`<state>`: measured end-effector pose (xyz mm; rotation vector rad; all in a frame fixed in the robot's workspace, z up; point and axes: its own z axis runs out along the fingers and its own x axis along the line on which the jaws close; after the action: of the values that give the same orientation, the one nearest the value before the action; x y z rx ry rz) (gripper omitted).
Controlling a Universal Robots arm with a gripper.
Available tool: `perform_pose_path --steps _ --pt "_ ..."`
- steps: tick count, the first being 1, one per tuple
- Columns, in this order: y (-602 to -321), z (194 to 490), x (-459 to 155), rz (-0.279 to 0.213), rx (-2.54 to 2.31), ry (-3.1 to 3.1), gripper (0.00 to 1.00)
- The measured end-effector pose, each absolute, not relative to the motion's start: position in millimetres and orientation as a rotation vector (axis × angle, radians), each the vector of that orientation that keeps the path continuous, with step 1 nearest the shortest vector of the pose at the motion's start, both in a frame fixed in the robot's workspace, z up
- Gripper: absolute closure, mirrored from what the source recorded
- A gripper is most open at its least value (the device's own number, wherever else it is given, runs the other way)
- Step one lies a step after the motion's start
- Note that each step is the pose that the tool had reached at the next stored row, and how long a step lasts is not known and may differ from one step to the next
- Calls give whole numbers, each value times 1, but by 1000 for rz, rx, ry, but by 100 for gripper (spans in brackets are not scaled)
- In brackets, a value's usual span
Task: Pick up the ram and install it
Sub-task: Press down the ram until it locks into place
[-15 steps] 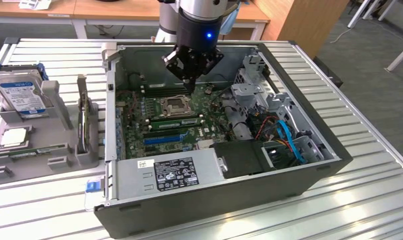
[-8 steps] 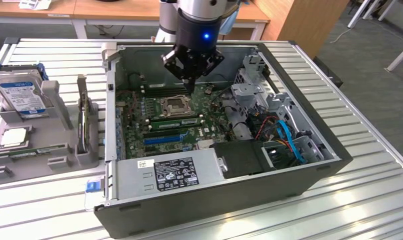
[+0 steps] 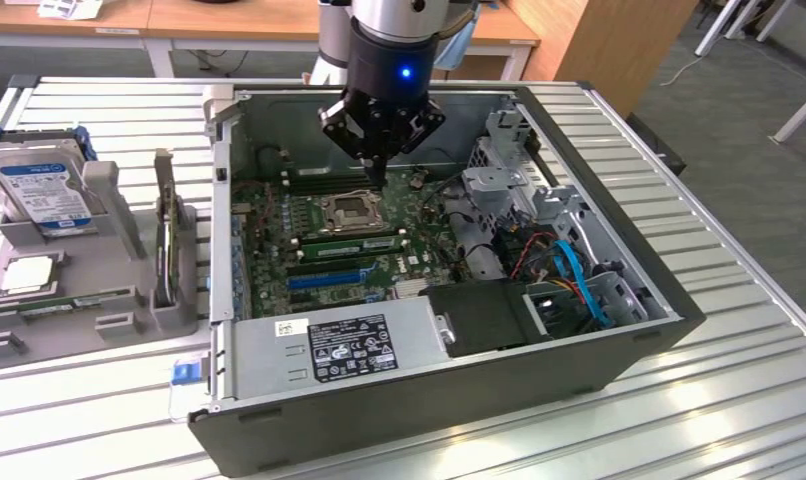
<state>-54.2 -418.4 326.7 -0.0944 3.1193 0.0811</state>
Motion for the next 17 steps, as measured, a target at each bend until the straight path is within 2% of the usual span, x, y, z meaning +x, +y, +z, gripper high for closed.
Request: perform_pose_path --steps 17 --pt "-418 326 -62 81 -51 3120 90"
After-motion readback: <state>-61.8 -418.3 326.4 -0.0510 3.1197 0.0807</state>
